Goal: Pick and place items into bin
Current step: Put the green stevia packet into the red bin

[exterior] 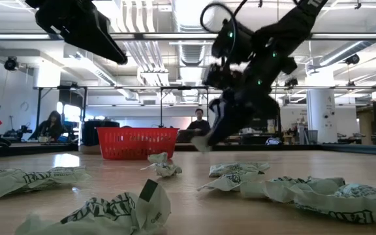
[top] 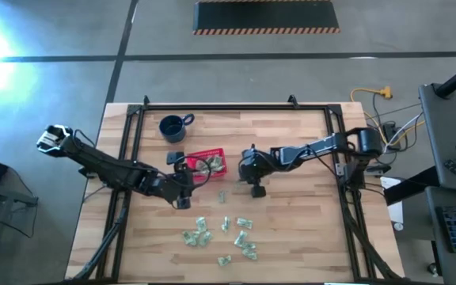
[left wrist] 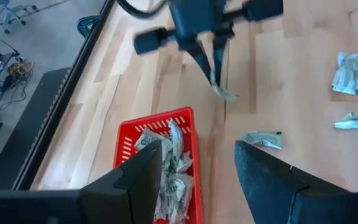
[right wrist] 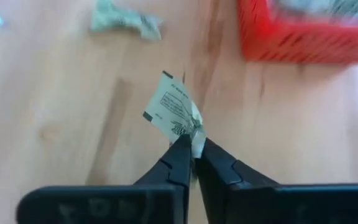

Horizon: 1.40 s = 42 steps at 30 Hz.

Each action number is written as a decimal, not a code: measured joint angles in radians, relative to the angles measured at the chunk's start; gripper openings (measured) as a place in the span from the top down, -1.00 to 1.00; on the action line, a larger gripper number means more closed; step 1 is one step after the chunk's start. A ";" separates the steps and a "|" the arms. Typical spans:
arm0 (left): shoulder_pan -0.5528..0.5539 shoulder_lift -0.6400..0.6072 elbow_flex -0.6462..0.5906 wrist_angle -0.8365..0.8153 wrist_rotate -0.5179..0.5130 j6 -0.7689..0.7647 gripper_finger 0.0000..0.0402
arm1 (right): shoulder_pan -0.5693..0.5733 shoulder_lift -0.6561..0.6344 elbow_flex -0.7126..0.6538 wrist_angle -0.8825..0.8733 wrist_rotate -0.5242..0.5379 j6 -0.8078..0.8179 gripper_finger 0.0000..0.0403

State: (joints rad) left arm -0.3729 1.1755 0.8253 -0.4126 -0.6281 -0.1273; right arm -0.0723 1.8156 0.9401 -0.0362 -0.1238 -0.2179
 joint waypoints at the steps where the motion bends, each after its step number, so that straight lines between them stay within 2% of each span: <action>1: -0.004 0.000 0.000 -0.003 0.001 -0.006 0.08 | 0.000 -0.013 0.000 -0.002 0.000 -0.003 0.95; 7: -0.028 0.000 -0.014 -0.080 0.010 -0.115 0.08 | 0.000 -0.077 -0.002 0.022 0.004 -0.027 0.96; 13: -0.074 0.000 -0.054 -0.101 0.035 -0.230 0.08 | -0.011 -0.072 -0.001 0.241 0.087 -0.074 0.96; 18: -0.124 0.000 -0.067 -0.092 0.035 -0.285 0.08 | -0.033 -0.027 0.003 0.401 0.101 -0.083 0.96; 28: -0.154 0.000 -0.090 -0.053 0.029 -0.312 0.08 | -0.060 0.160 0.168 0.405 0.101 -0.098 0.94; 34: -0.162 0.000 -0.094 -0.037 0.029 -0.313 0.08 | -0.060 0.220 0.277 0.286 0.098 -0.124 0.71; 39: -0.163 0.000 -0.096 -0.033 0.026 -0.310 0.08 | -0.062 0.209 0.299 0.245 0.098 -0.125 0.42; 42: -0.162 0.020 -0.104 0.039 0.024 -0.249 0.08 | -0.061 0.167 0.291 0.203 0.097 -0.158 0.30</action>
State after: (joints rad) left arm -0.5350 1.1960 0.7210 -0.3733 -0.6038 -0.3765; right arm -0.1337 1.9822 1.2315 0.1665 -0.0270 -0.3756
